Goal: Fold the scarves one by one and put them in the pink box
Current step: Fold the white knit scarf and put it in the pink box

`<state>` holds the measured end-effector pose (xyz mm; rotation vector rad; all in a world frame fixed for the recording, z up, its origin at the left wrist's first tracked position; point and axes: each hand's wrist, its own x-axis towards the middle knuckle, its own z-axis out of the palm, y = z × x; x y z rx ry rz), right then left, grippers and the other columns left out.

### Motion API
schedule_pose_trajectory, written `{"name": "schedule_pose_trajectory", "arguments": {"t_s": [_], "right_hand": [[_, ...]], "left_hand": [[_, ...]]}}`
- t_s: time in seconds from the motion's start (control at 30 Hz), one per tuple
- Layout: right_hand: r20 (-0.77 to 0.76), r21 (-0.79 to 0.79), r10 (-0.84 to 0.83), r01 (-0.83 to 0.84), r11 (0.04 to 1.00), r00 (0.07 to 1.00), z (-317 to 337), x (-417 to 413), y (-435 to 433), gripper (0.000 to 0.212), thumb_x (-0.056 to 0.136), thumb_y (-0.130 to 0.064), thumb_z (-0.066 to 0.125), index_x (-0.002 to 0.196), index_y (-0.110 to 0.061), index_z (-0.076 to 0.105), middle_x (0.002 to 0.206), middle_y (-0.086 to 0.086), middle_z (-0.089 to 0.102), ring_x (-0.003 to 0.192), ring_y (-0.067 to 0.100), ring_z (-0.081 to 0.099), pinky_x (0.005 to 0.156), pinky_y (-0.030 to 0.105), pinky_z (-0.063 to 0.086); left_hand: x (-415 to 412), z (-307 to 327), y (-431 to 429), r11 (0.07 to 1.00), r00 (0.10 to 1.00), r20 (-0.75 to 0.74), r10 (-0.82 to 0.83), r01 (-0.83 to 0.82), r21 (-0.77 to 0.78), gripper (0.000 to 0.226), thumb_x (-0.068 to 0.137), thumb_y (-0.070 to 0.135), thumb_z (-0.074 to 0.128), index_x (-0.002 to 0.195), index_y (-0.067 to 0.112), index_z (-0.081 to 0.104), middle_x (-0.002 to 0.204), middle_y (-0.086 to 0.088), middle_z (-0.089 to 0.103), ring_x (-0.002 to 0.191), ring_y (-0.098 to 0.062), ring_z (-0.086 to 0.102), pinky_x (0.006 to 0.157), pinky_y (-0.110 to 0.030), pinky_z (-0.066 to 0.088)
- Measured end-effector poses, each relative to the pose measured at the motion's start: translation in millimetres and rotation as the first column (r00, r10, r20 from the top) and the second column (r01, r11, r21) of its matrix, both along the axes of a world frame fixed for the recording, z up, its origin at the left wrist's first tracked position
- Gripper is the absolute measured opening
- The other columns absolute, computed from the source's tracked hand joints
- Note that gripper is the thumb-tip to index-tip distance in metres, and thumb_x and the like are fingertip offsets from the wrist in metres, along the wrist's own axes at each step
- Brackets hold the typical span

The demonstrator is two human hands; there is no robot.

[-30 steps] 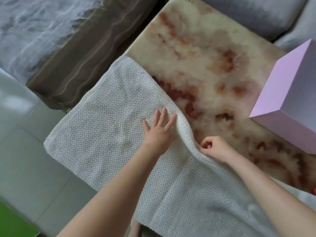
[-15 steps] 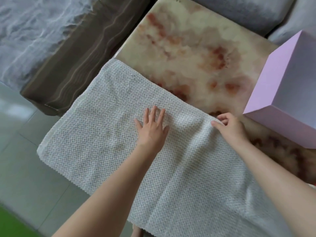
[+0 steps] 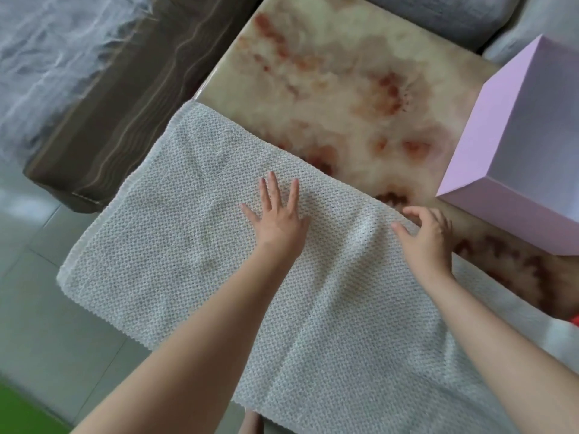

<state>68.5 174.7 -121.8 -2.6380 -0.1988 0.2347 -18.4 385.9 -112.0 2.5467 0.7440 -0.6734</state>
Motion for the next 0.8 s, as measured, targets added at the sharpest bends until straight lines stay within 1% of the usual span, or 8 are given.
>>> {"name": "schedule_pose_trajectory", "arguments": {"t_s": [0.1, 0.2, 0.3, 0.4, 0.5, 0.57, 0.7, 0.8], "right_hand": [[-0.02, -0.048, -0.041, 0.04, 0.998, 0.999, 0, -11, -43, 0.031, 0.082, -0.015, 0.07, 0.111, -0.007, 0.063, 0.113, 0.016, 0.057, 0.108, 0.035, 0.045, 0.096, 0.035, 0.03], [-0.07, -0.151, -0.097, 0.086, 0.985, 0.993, -1, -16, -93, 0.035, 0.082, -0.012, 0.069, 0.115, -0.005, 0.06, 0.119, 0.021, 0.054, 0.112, 0.039, 0.043, 0.099, 0.036, 0.025], [-0.162, -0.276, -0.155, 0.106, 0.955, 0.974, 3, -16, -134, 0.038, 0.083, -0.018, 0.069, 0.118, -0.008, 0.058, 0.125, 0.022, 0.048, 0.116, 0.04, 0.038, 0.101, 0.041, 0.024], [-0.187, -0.352, -0.152, 0.078, 0.933, 0.971, 8, -13, -163, 0.037, 0.081, -0.026, 0.071, 0.113, -0.012, 0.06, 0.119, 0.016, 0.053, 0.113, 0.037, 0.038, 0.098, 0.041, 0.026], [-0.212, -0.343, -0.19, 0.109, 0.933, 0.959, 9, -7, -178, 0.034, 0.077, -0.035, 0.075, 0.101, -0.016, 0.063, 0.105, 0.008, 0.058, 0.11, 0.034, 0.039, 0.094, 0.037, 0.027], [-0.211, -0.305, -0.176, 0.107, 0.946, 0.961, 8, -3, -181, 0.026, 0.079, -0.034, 0.073, 0.094, -0.014, 0.064, 0.1, 0.008, 0.057, 0.108, 0.032, 0.039, 0.09, 0.036, 0.028], [0.002, -0.087, -0.267, 0.266, 0.96, 0.964, 15, 15, -178, 0.015, 0.083, -0.024, 0.069, 0.09, -0.015, 0.06, 0.09, 0.01, 0.058, 0.103, 0.028, 0.044, 0.074, 0.034, 0.035], [0.045, -0.117, -0.272, 0.275, 0.954, 0.961, 8, 26, -183, 0.017, 0.081, -0.027, 0.071, 0.091, -0.019, 0.06, 0.096, 0.01, 0.059, 0.106, 0.025, 0.045, 0.078, 0.032, 0.035]], "left_hand": [[-12, 9, -30, 0.992, 0.99, 0.068, -0.12, 0.123, -0.04, 0.069, 0.099, 0.046, 0.031, 0.149, 0.031, -0.013, 0.153, -0.005, -0.03, 0.141, -0.027, -0.027, 0.113, -0.061, -0.008], [-32, 11, -76, 0.956, 0.963, 0.046, -0.264, 0.268, -0.117, 0.071, 0.097, 0.05, 0.032, 0.149, 0.031, -0.013, 0.154, -0.005, -0.029, 0.14, -0.027, -0.028, 0.112, -0.062, -0.01], [-44, 6, -118, 0.912, 0.921, 0.037, -0.388, 0.389, -0.131, 0.073, 0.097, 0.05, 0.034, 0.149, 0.031, -0.014, 0.152, -0.005, -0.032, 0.138, -0.026, -0.032, 0.11, -0.063, -0.013], [-39, 2, -141, 0.9, 0.907, 0.064, -0.416, 0.421, -0.114, 0.076, 0.096, 0.049, 0.037, 0.149, 0.029, -0.014, 0.151, -0.006, -0.035, 0.137, -0.025, -0.035, 0.109, -0.062, -0.015], [-30, -5, -148, 0.894, 0.899, 0.056, -0.435, 0.438, -0.096, 0.078, 0.096, 0.05, 0.037, 0.148, 0.027, -0.017, 0.152, -0.004, -0.033, 0.136, -0.023, -0.035, 0.112, -0.062, -0.008], [-27, -10, -150, 0.898, 0.901, 0.035, -0.431, 0.433, -0.079, 0.08, 0.095, 0.053, 0.036, 0.147, 0.027, -0.019, 0.152, -0.002, -0.034, 0.135, -0.021, -0.035, 0.112, -0.063, -0.007], [-20, -17, -155, 0.918, 0.918, 0.045, -0.394, 0.395, -0.031, 0.083, 0.093, 0.056, 0.036, 0.146, 0.029, -0.023, 0.148, -0.004, -0.039, 0.137, -0.024, -0.035, 0.111, -0.063, -0.009], [-15, -19, -160, 0.93, 0.928, 0.058, -0.368, 0.369, 0.001, 0.085, 0.093, 0.056, 0.037, 0.146, 0.028, -0.023, 0.148, -0.007, -0.04, 0.135, -0.027, -0.038, 0.111, -0.063, -0.01]]}}
